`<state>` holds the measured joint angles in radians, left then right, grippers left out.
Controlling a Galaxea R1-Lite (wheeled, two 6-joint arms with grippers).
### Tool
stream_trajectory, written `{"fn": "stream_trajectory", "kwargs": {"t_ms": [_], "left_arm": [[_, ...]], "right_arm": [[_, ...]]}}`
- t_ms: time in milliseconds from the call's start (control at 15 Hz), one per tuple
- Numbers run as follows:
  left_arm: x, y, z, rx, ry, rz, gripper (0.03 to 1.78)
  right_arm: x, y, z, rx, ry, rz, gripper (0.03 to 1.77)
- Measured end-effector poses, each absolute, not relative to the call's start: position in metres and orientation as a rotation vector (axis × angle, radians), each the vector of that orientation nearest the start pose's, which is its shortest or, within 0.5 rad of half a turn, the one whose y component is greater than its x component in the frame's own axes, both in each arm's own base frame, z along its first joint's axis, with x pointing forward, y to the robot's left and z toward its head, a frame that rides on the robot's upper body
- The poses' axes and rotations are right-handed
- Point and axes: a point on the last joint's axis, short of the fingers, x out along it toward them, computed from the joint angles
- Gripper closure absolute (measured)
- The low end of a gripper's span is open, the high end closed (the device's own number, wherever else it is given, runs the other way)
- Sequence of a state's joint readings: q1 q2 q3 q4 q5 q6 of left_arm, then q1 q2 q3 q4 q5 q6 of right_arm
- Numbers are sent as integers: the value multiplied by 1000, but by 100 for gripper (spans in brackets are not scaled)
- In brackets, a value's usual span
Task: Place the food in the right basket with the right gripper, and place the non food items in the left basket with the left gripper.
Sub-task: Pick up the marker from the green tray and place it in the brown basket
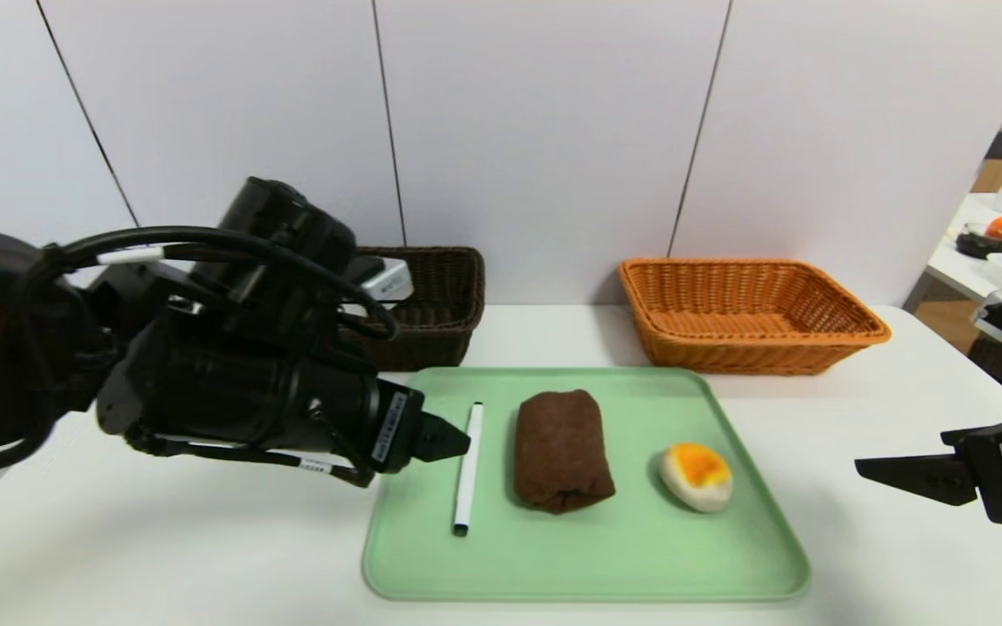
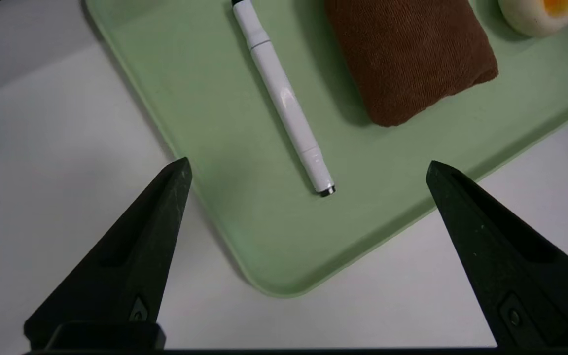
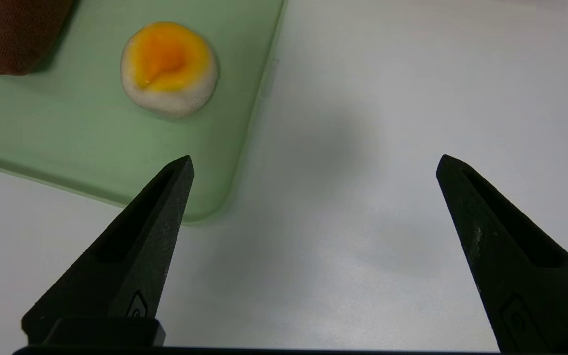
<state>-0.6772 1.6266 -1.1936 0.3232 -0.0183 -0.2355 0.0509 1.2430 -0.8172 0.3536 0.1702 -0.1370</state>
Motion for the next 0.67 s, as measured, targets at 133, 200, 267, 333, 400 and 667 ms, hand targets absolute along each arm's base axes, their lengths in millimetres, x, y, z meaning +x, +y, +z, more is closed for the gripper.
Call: {"fn": "stream_trajectory", "kwargs": {"t_ms": [133, 200, 267, 333, 400, 667], "left_arm": [[230, -200, 215, 7, 821, -495, 12], [235, -211, 211, -6, 826, -454, 12], [239, -222, 207, -23, 830, -423, 12], [242, -232, 203, -33, 837, -413, 12], [244, -239, 199, -31, 842, -407, 12], [255, -252, 182, 20, 843, -332, 12]], "right_arm": [[167, 12, 207, -76, 773, 259, 10], [168, 12, 206, -73, 778, 258, 10], [168, 12, 206, -72, 779, 257, 10], [169, 12, 206, -72, 779, 257, 10], [169, 12, 207, -72, 777, 257, 10], [170, 11, 207, -69, 776, 251, 10]]}}
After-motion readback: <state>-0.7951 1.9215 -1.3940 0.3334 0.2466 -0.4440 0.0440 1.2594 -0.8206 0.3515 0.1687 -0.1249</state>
